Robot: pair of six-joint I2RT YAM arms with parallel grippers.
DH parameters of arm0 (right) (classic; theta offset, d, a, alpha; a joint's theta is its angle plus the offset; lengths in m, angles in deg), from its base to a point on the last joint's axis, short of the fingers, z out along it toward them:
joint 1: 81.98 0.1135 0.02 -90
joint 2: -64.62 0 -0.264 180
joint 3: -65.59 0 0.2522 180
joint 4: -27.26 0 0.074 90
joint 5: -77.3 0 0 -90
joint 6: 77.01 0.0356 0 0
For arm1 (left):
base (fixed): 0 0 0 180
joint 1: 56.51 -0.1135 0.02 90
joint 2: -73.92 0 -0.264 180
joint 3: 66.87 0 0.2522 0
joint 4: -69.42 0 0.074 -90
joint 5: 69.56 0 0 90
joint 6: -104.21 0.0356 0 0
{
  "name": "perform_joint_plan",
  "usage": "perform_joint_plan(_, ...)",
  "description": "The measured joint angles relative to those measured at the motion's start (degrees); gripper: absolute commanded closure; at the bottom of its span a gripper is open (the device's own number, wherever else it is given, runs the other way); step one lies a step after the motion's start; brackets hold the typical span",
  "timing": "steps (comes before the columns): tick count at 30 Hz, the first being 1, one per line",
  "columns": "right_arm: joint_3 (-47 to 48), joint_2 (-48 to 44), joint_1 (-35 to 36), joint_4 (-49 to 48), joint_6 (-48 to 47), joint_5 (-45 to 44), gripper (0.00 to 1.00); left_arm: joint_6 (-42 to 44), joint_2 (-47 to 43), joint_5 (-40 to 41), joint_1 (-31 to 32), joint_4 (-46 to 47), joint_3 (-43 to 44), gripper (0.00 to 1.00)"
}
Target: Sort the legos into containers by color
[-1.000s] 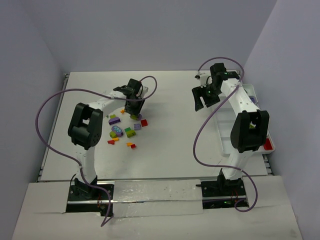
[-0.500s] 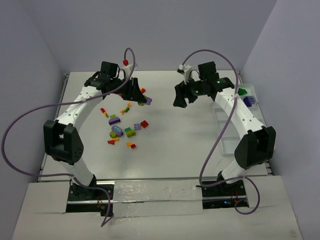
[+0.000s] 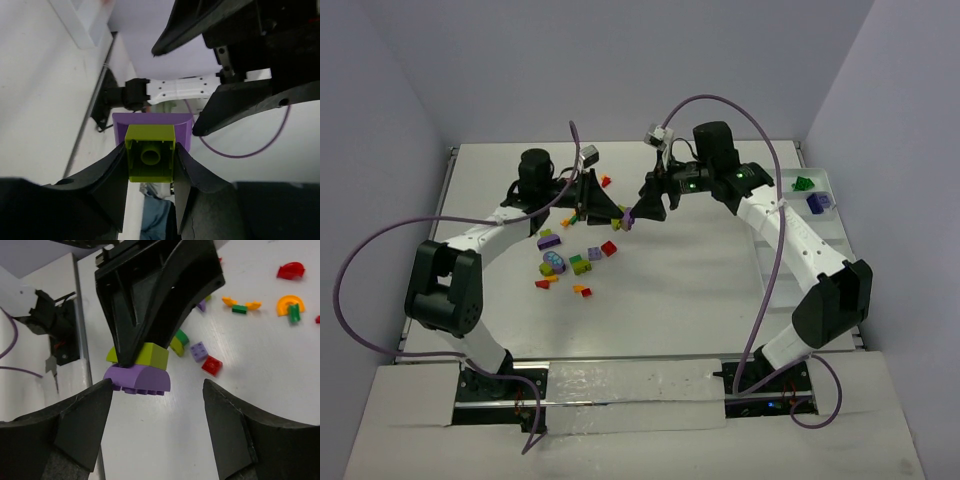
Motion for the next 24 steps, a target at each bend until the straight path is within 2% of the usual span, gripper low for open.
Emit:
perform_joint_plan(4,0.0,0.0,0.9,-0.2,0.3,1.8,0.21,-14.1,0.0,-1.2,-1.2,16.4,-2.2,1.00)
perform_joint_plan(9,0.0,0.0,1.1,-0.1,-0.4,2.0,0.21,-24.7,0.0,-1.5,-3.1,29.0,-3.0,1.00)
perform_joint_plan(14,0.0,0.0,1.7,-0.1,-0.6,1.3,0.23,-29.3,0.0,-1.5,-3.4,34.1,-4.4,1.00)
perform_joint_plan(24,1.6,0.9,5.5,-0.1,-1.7,-2.0,0.29,-30.3,0.0,-1.5,-3.4,34.4,-5.2,1.00)
